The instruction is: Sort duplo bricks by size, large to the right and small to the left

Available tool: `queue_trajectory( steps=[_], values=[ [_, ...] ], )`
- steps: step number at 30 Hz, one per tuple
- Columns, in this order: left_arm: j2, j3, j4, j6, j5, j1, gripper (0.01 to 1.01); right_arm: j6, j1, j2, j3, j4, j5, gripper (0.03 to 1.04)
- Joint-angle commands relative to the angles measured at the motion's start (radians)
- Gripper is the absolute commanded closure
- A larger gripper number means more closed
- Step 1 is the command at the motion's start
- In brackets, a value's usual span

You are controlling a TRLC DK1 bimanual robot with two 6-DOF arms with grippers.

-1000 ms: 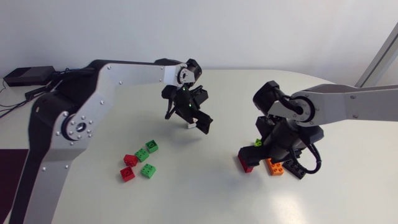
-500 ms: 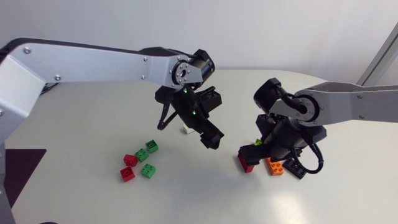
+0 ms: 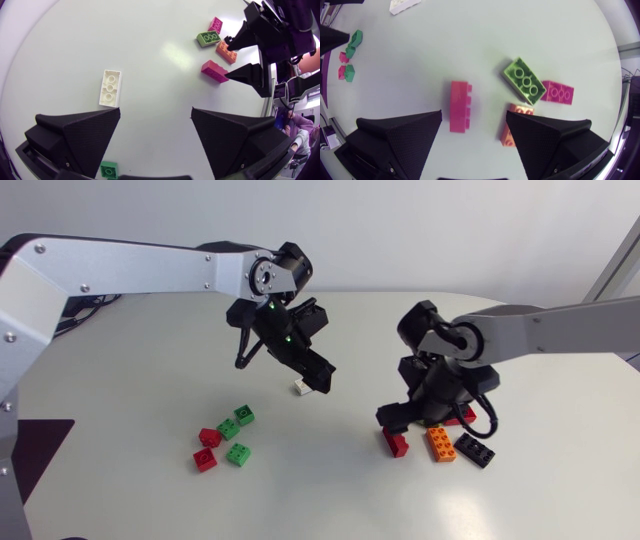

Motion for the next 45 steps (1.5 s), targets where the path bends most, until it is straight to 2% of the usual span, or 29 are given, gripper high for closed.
queue_trajectory(
  steps=[1,7,17,30,45],
  values=[
    [0.021,0.02,-0.011,0.022,-0.007,0.003,0.041,-0.041,0.024,0.077,0.107,-0.007,-0.015,0.14],
    [-0.028,-0.004,-0.032,0.022,-0.01,0.034,0.041,-0.1,0.065,0.212,0.317,-0.046,-0.022,0.14],
    [-0.166,-0.126,-0.022,0.03,-0.013,0.163,0.041,-0.152,0.11,0.431,0.573,-0.066,-0.035,0.14],
    [-0.285,-0.245,-0.02,0.046,-0.01,0.22,0.041,-0.166,0.166,0.632,0.915,-0.187,-0.056,0.14],
    [-0.367,-0.323,-0.02,0.072,-0.001,0.258,0.041,-0.167,0.199,0.835,1.219,-0.322,-0.058,0.11]
  ],
)
